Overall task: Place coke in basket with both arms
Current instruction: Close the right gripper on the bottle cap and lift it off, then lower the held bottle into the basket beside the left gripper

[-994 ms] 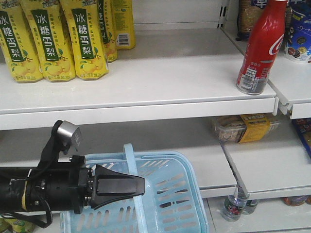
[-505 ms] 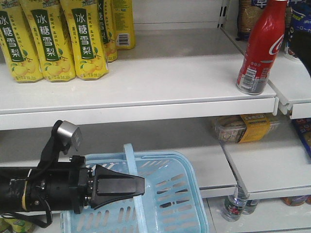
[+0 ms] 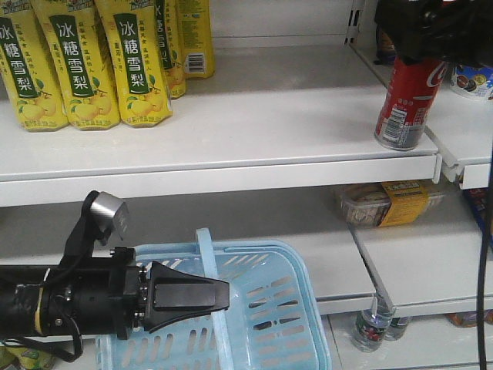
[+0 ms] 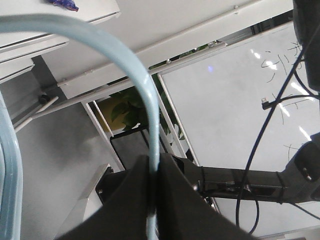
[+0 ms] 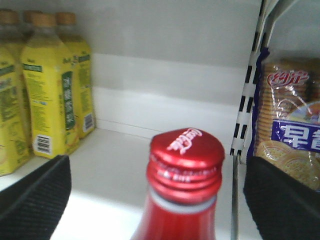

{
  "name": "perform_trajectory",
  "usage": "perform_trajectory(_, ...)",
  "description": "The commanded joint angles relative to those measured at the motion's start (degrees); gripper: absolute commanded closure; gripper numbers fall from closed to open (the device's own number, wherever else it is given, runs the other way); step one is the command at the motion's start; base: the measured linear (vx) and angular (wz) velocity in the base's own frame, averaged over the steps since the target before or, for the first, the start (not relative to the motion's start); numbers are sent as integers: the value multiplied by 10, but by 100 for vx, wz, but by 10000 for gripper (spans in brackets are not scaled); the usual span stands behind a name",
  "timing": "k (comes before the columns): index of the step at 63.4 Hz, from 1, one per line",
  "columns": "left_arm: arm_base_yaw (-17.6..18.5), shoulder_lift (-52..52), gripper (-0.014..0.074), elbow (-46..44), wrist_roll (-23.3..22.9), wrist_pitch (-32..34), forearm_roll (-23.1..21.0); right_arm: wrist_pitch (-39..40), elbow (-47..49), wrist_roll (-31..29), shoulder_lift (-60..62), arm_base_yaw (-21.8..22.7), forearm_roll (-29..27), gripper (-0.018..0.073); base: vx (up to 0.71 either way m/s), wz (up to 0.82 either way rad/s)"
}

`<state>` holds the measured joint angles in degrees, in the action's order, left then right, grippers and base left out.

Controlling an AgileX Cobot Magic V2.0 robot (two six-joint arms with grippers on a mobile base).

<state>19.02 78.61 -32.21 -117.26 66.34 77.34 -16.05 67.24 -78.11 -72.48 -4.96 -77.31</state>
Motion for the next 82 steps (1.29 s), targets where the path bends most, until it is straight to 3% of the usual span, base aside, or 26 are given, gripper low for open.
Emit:
perform_trajectory(1,3,-14,604,-14,6,125,-42,22,32,-2,-11,-6,-16,-69,0,0)
perform_trajectory(11,3,-14,604,-14,6,125,-42,34,33,18,-12,-6,-15,115,0,0)
perform_trajectory(26,3,-14,604,-14,6,125,-42,-9,33,20,4,-6,-11,578,0,0)
perform_trajectory(43,3,-14,604,-14,6,125,-42,-155,30,57,97,-6,17,563,0,0)
perform_trajectory(57,3,-14,604,-14,6,125,-42,-287,30,250,188,-6,180,563,0,0)
perform_trajectory(63,3,-14,604,-14,6,125,-42,-338,13,311,208,-6,212,563,0,0)
perform_trajectory(73,3,-14,604,-14,6,125,-42,-339,-97,325,233,-6,196,563,0,0)
perform_trajectory(82,3,-14,604,-14,6,125,-42,-295,-214,264,230,-6,109,563,0,0)
